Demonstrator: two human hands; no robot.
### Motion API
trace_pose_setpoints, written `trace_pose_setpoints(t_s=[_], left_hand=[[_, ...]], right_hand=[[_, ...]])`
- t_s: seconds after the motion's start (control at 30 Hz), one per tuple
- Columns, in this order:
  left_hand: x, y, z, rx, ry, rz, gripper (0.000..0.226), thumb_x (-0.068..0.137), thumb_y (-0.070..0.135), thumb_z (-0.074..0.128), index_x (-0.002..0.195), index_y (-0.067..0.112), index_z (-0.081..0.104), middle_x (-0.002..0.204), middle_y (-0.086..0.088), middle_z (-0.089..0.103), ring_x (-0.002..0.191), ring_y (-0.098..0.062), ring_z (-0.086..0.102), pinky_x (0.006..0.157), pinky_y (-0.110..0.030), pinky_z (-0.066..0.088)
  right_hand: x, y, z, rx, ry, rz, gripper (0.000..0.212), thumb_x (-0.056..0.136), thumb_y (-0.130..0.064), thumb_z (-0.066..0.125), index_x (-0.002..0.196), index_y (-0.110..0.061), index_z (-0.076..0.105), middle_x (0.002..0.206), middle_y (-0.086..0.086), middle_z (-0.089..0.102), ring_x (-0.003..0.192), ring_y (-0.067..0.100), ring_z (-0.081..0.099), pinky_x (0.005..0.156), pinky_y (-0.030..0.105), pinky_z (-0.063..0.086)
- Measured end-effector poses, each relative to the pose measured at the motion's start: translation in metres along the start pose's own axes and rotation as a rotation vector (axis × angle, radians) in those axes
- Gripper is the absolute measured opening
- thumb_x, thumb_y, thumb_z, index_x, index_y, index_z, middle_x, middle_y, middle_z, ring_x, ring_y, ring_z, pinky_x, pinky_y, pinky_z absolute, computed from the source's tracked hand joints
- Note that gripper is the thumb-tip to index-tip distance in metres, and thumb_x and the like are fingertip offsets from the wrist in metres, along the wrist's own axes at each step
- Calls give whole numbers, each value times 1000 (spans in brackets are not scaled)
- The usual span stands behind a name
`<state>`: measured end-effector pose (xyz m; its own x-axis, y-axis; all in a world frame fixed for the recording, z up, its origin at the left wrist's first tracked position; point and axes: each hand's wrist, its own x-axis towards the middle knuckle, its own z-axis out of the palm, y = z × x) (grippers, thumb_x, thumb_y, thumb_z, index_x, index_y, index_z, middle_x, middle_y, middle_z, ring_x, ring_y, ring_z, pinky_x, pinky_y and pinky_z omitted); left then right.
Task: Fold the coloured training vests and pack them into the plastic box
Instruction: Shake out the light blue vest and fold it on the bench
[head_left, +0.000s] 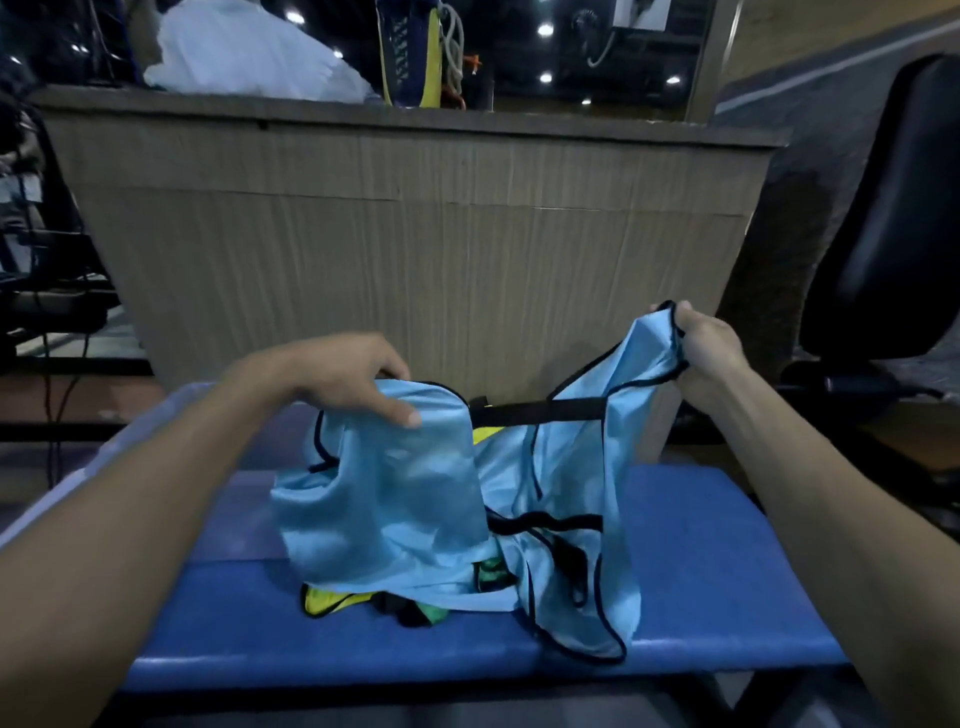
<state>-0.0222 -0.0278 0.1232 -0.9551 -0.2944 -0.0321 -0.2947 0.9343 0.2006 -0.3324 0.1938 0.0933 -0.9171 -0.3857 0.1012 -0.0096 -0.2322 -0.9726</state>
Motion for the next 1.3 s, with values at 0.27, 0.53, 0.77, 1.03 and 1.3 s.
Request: trace_pose_setpoints(t_s=[0.27,0.53,0.77,1.03,1.3], left_hand=[[-24,21,1,-603,-147,177,13,97,21,67,107,14,73,102,-8,76,92,-20,71,84,-39,55],[18,44,8,126,269,-22,33,82,59,73,68,33,58,69,8,64,66,-9,58,64,-34,50],[4,52,0,-383,-15,64,25,79,47,83,88,24,77,81,3,75,77,-8,67,74,-25,47],[-3,51,-2,-914,-32,212,37,93,8,71,127,20,64,111,-20,66,87,-26,62,78,-37,48],[4,48,11,-88,318,120,25,98,17,64,120,27,70,112,8,74,104,-14,69,96,-37,54]], right_hand=[[-6,9,4,60,-161,111,30,103,-26,58,118,-2,68,106,10,74,91,22,72,76,35,60],[-39,7,37,-203,-450,39,27,87,2,74,112,-7,68,99,15,76,83,24,74,73,34,62],[-58,5,43,-505,-570,-158,11,99,-12,64,96,-7,74,94,17,76,80,24,71,80,40,58],[-87,-6,59,-498,-678,-135,25,101,-23,62,101,-2,74,97,12,76,85,27,71,84,37,55],[-99,-8,74,-451,-695,-45,31,90,0,56,109,-15,76,88,11,66,78,24,54,69,34,45]])
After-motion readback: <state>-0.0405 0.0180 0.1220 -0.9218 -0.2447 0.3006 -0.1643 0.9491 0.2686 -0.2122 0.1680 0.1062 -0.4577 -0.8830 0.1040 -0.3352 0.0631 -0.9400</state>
